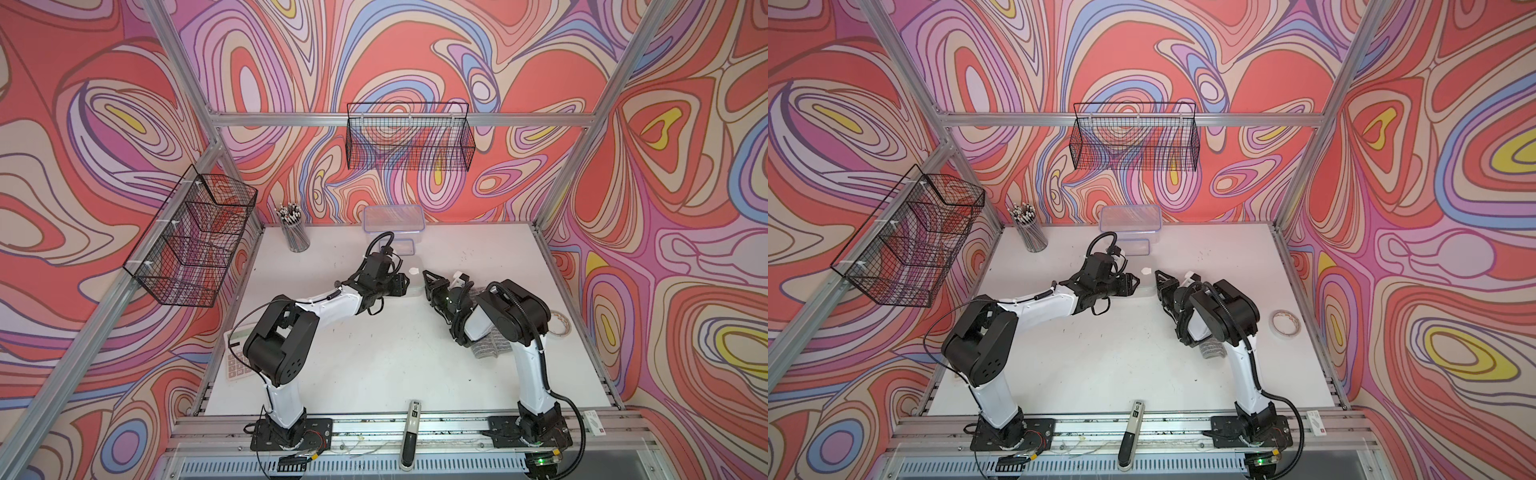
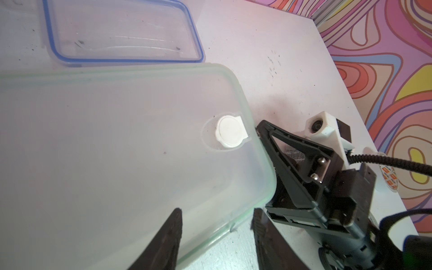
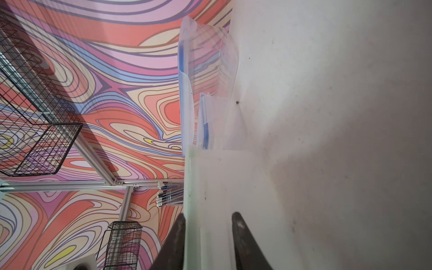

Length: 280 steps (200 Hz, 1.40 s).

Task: Wipe the insides of the lunch boxes
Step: Open the fastener of the lunch box.

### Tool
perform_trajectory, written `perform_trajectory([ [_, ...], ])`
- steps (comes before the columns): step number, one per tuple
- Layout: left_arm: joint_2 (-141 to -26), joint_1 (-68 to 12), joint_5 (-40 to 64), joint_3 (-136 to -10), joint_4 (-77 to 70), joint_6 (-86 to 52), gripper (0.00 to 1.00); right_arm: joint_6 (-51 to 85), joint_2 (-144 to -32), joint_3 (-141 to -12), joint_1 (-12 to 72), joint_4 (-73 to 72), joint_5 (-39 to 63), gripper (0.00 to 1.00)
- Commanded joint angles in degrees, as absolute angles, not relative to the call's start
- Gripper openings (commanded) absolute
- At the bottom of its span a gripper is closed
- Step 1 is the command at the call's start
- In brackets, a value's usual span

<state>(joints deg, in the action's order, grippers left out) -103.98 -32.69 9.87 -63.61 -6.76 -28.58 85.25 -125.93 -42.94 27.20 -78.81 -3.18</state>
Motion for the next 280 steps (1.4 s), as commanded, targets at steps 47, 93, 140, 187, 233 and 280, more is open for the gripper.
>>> perform_trajectory([
  [47, -110.1, -33.0, 7.6, -60.3, 8.9, -30.1, 0.52, 80.1, -121.4, -42.5, 28.0, -70.8, -5.5, 0.00],
  [93, -110.3, -33.0, 7.5, -60.6, 9.1, -29.9, 0.52, 79.4, -121.3, -42.8, 28.2, -69.7, -5.5, 0.00],
  [140, -110.2, -33.0, 7.0, -60.8, 9.7, -29.5, 0.51, 79.4, -120.1, -41.8, 28.1, -69.7, -6.2, 0.00],
  [187, -109.9, -33.0, 6.2, -62.2, 11.1, -28.4, 0.51, 78.7, -118.2, -40.8, 28.2, -69.4, -6.5, 0.02],
  [233, -108.7, -33.0, 5.9, -63.9, 12.4, -27.3, 0.53, 78.8, -117.4, -40.3, 28.1, -69.0, -5.8, 0.08],
  [280, -107.8, -33.0, 6.4, -67.3, 13.6, -26.2, 0.57, 78.9, -116.2, -39.4, 28.1, -69.2, -5.5, 0.12],
])
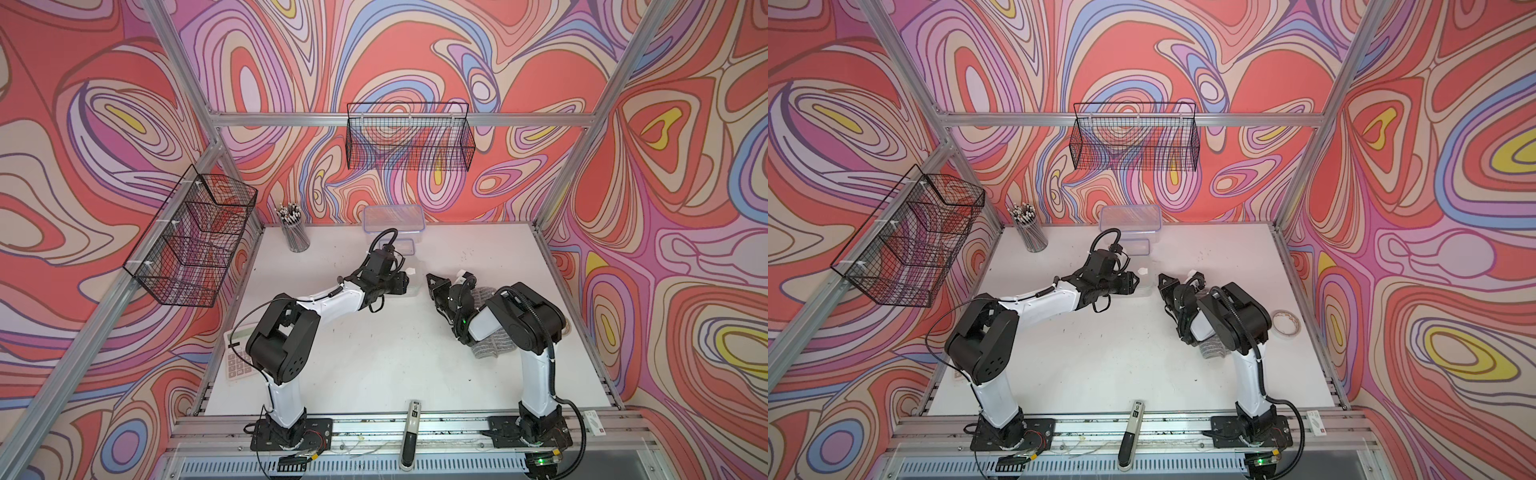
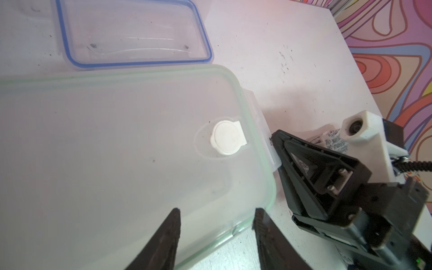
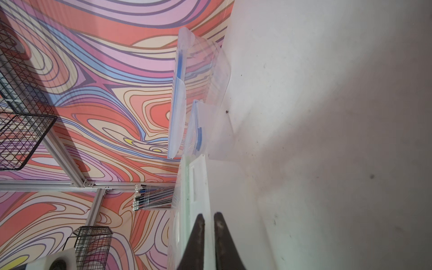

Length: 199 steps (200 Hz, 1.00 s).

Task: Wipe the insides of the lunch boxes
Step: Open the fastener of the lunch box.

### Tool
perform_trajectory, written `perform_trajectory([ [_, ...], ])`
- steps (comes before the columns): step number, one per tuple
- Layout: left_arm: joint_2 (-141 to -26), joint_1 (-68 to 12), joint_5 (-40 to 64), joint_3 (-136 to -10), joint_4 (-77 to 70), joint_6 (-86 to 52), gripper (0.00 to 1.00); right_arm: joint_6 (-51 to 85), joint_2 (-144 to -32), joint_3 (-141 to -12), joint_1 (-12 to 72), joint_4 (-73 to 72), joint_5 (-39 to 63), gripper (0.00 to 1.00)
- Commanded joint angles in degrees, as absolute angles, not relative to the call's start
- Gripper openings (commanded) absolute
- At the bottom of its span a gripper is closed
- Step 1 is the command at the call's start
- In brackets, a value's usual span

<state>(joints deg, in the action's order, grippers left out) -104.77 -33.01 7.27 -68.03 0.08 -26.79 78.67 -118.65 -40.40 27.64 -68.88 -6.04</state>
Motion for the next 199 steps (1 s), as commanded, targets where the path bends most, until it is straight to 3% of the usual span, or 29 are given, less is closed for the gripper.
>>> perform_trajectory([
  [1, -107.8, -33.0, 6.4, -67.4, 13.7, -26.2, 0.57, 78.9, -116.2, -39.3, 28.1, -69.2, -5.5, 0.12],
  [59, -106.0, -33.0, 6.1, -72.1, 14.7, -24.1, 0.61, 78.7, -114.0, -37.8, 28.4, -68.7, -5.8, 0.25],
  [96, -101.2, -32.2, 5.1, -73.4, 14.7, -23.3, 0.64, 79.2, -112.7, -36.6, 28.6, -66.7, -5.5, 0.40],
  [129, -94.9, -29.9, 5.9, -72.2, 13.9, -24.5, 0.65, 78.7, -110.6, -35.3, 28.7, -62.9, -5.3, 0.46],
  [154, -87.8, -26.4, 7.2, -67.2, 10.2, -28.7, 0.65, 74.9, -106.4, -36.2, 28.7, -53.1, -4.8, 0.46],
  [199, -76.8, -17.2, 10.8, -51.9, -1.5, -46.9, 0.66, 58.2, -95.4, -45.5, 29.3, -22.6, -8.3, 0.45],
])
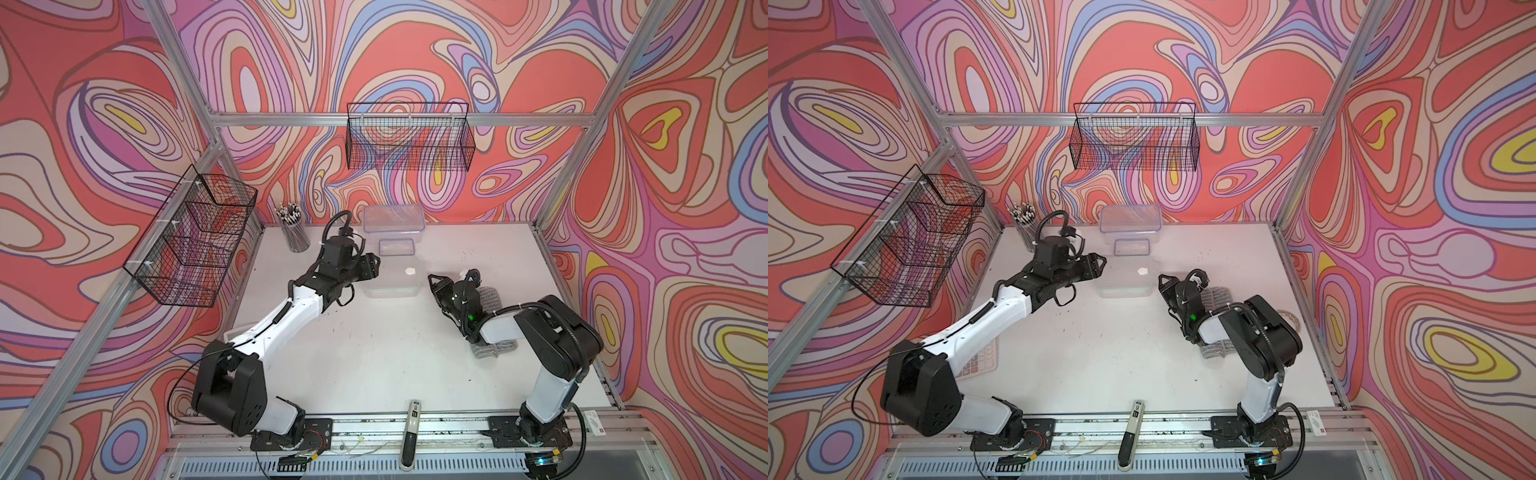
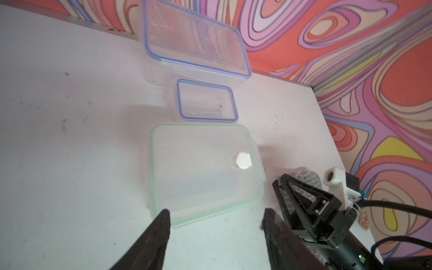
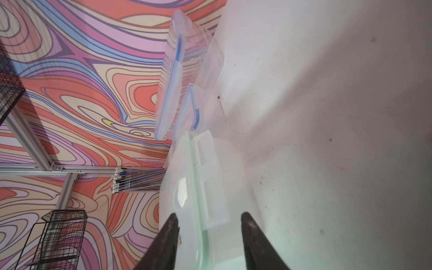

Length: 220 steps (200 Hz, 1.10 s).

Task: Wipe the insides of the lunch boxes
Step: Open the fastener of the lunch box.

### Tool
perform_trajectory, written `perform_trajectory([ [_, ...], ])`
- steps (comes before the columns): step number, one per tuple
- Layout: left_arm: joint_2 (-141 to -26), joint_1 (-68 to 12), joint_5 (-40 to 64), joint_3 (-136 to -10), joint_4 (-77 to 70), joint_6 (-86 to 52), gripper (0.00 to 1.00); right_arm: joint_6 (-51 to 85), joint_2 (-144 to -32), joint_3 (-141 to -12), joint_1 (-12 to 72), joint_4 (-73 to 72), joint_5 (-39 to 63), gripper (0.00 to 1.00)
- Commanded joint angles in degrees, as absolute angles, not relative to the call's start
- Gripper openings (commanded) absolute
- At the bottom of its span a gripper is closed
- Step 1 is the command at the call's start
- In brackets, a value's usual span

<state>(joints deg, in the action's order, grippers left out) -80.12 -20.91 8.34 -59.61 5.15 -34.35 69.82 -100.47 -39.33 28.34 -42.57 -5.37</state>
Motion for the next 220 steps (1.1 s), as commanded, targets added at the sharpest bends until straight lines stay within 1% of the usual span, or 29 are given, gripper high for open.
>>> perform_trajectory([
  [1, -76.6, -17.1, 10.8, -51.6, -1.8, -47.3, 0.66, 57.3, -95.1, -46.1, 29.3, -21.3, -8.5, 0.45],
  [34, -74.1, -15.4, 9.6, -41.9, -11.7, -59.5, 0.67, 43.9, -94.9, -57.5, 29.7, -5.0, -8.5, 0.46],
  [60, -74.6, -14.5, 8.3, -35.8, -20.3, -66.4, 0.69, 34.1, -98.4, -68.0, 30.3, 5.1, -5.4, 0.47],
  [85, -76.2, -13.9, 7.7, -31.2, -28.8, -71.9, 0.70, 25.8, -103.0, -78.2, 32.0, 13.9, -3.4, 0.51],
  [98, -78.1, -13.9, 8.1, -30.2, -33.3, -74.4, 0.73, 22.6, -106.2, -83.2, 32.7, 18.2, -1.7, 0.52],
  [110, -80.4, -14.0, 9.0, -27.1, -38.5, -76.1, 0.78, 20.4, -108.6, -86.8, 33.2, 21.0, -0.7, 0.52],
  [126, -84.0, -13.9, 10.3, -26.2, -45.2, -77.8, 0.80, 17.9, -112.0, -91.2, 34.0, 24.7, 0.4, 0.52],
  [148, -89.7, -13.9, 12.7, -26.3, -52.4, -81.0, 0.81, 15.4, -115.5, -95.3, 35.2, 27.7, 0.8, 0.53],
  [170, -97.1, -13.9, 14.6, -25.6, -65.4, -85.5, 0.79, 13.6, -117.7, -97.3, 35.9, 29.4, -0.1, 0.53],
  [194, -104.7, -13.9, 15.3, -25.8, -77.6, -90.1, 0.77, 12.7, -118.4, -96.7, 36.0, 28.9, -1.1, 0.54],
  [207, -107.1, -14.0, 16.2, -26.7, -78.0, -91.4, 0.76, 12.5, -118.6, -96.3, 36.1, 28.6, -1.6, 0.54],
  [220, -106.9, -14.4, 15.8, -26.6, -78.1, -90.2, 0.75, 12.6, -118.6, -95.8, 36.0, 28.2, -1.8, 0.54],
])
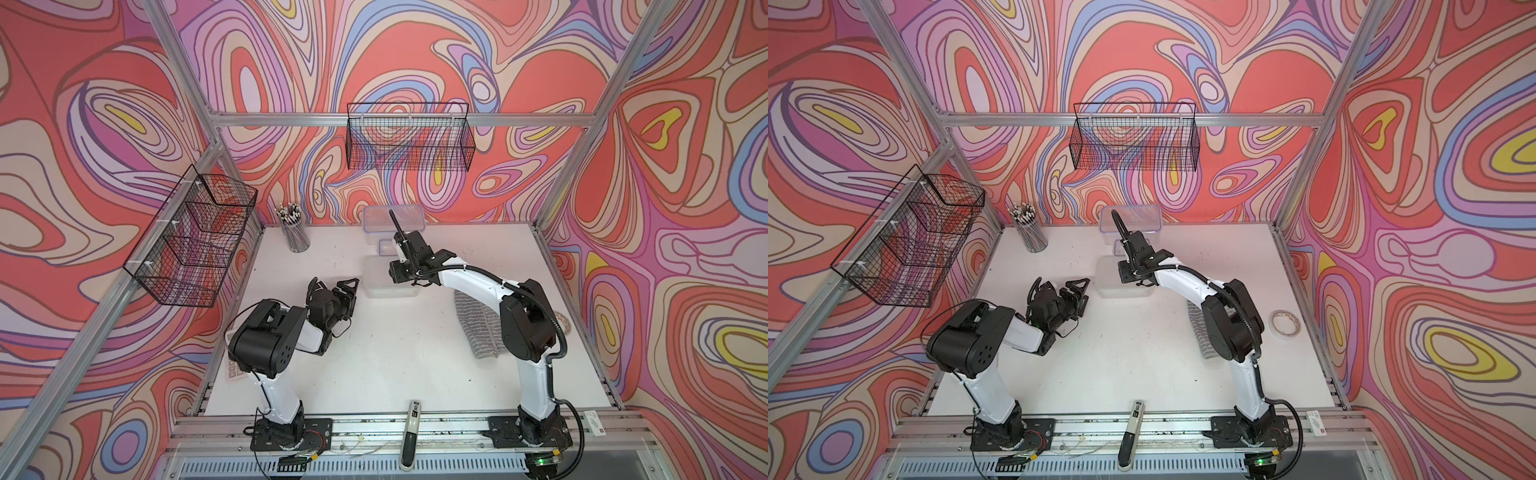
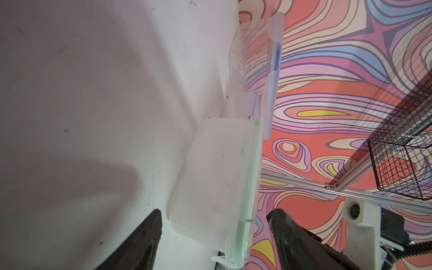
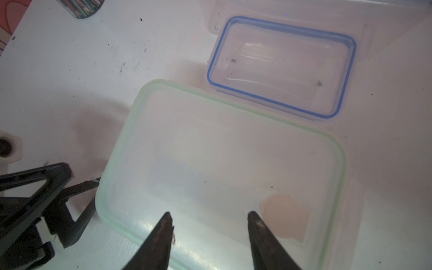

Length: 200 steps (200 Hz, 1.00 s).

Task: Wipe the insides of the lunch boxes
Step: Open the fastener of the lunch box.

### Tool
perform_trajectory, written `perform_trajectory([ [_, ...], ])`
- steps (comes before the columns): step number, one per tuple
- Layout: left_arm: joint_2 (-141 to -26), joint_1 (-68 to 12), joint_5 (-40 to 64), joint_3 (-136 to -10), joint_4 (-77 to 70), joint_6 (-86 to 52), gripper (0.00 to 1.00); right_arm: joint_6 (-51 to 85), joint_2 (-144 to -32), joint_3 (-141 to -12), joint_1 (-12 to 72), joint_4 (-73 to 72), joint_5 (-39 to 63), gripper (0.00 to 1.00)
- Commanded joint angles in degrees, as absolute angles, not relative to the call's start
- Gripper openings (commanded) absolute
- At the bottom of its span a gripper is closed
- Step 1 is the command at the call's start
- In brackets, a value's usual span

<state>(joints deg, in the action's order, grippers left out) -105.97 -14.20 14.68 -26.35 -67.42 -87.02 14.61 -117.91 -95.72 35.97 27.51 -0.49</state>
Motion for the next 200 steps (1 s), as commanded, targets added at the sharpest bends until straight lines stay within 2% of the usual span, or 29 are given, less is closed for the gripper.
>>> perform_trajectory([
  [1, -106.8, -14.4, 15.7, -26.6, -78.1, -90.0, 0.75, 12.6, -118.6, -95.7, 36.0, 28.1, -1.8, 0.54],
  [31, -103.9, -14.7, 14.4, -26.2, -77.5, -86.9, 0.76, 13.1, -118.6, -94.1, 36.0, 26.4, -2.7, 0.54],
  [200, -112.8, -15.9, 15.3, -32.7, -78.1, -89.6, 0.70, 19.6, -120.3, -88.3, 36.0, 19.9, -0.9, 0.52],
])
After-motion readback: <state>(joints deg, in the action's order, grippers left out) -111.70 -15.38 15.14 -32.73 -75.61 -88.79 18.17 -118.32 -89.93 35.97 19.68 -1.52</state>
